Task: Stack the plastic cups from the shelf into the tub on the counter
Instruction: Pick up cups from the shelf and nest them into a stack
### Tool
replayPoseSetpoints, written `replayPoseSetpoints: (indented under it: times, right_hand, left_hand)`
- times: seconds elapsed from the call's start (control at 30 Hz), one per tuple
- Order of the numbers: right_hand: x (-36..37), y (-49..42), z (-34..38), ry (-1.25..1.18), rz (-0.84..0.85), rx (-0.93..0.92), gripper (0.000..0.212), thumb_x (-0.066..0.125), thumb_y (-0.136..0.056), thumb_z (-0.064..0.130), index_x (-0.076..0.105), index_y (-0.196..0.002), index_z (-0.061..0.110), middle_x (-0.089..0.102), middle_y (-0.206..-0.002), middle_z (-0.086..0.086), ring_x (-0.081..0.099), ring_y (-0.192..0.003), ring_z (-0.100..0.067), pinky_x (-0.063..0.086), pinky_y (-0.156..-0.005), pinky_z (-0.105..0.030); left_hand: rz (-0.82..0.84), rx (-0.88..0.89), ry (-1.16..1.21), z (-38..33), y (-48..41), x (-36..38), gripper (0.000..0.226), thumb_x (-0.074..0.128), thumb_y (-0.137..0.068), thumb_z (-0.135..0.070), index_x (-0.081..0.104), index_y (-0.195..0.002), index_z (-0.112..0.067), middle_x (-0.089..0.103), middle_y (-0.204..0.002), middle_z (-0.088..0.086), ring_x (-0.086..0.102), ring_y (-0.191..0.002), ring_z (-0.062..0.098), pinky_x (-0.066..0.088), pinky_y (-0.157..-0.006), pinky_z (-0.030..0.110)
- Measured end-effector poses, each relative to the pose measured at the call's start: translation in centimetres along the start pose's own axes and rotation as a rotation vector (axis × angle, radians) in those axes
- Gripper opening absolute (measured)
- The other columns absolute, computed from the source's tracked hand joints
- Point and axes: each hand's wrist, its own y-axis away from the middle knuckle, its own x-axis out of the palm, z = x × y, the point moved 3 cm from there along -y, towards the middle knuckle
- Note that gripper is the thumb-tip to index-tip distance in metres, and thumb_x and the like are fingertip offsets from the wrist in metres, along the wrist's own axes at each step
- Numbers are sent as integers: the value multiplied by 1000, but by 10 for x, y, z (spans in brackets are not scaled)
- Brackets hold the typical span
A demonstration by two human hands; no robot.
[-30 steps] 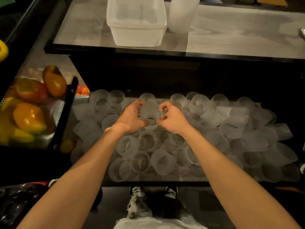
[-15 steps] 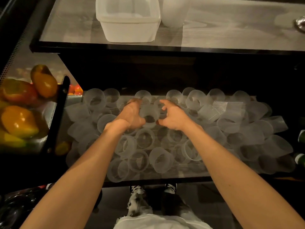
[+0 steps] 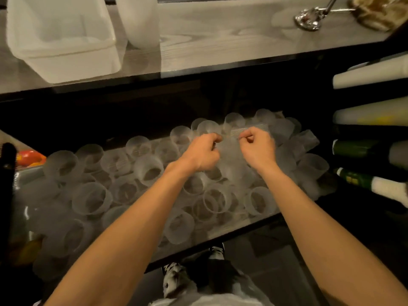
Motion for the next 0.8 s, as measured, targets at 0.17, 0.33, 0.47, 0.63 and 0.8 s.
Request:
replayPoseSetpoints:
  times: [0.17,0.33,0.47,0.63,0.8]
  right_hand:
    - [-35,0,-46,55,-60,101,22,52,-98,6,71,-108,10,72,-106,-7,64,-99,-24,46,-80,-30]
    - [-40,2,-75,37,1,174,28,49,-99,6,67,-120,12,68,-118,-7,60,-101,-19,41,-80,-25]
    - [-39,2,-82,31,41,190,34,49,-99,7,64,-129,13,67,-121,-6,59,-100,-18,41,-80,-25]
    - [-37,2,-83,3,81,183,39,47,-99,7,63,-134,14,68,-127,-7,63,-112,-25,43,-83,-25]
    - [-41,0,-76,-67,79,150,38,44,-99,4,63,-131,13,67,-124,-4,61,-110,-19,47,-88,-28]
  left_hand:
    - [94,32,-240,-31,-24,39,62,54,-90,-9,47,-151,-11,37,-162,10,27,-151,33,33,-121,46]
    - [33,19,-425,-52,-25,52,53,56,-88,-14,58,-141,-20,27,-163,11,15,-147,38,29,-114,58]
    - [57,17,-474,-58,-27,59,50,56,-90,-16,61,-139,-22,25,-164,9,13,-147,37,26,-114,58]
    - [85,-4,-437,-62,-27,65,52,55,-90,-14,59,-141,-25,21,-166,8,10,-149,37,24,-115,59]
    - [18,-10,-310,-65,-24,61,58,53,-92,-13,50,-149,-25,30,-162,7,15,-150,35,26,-115,58]
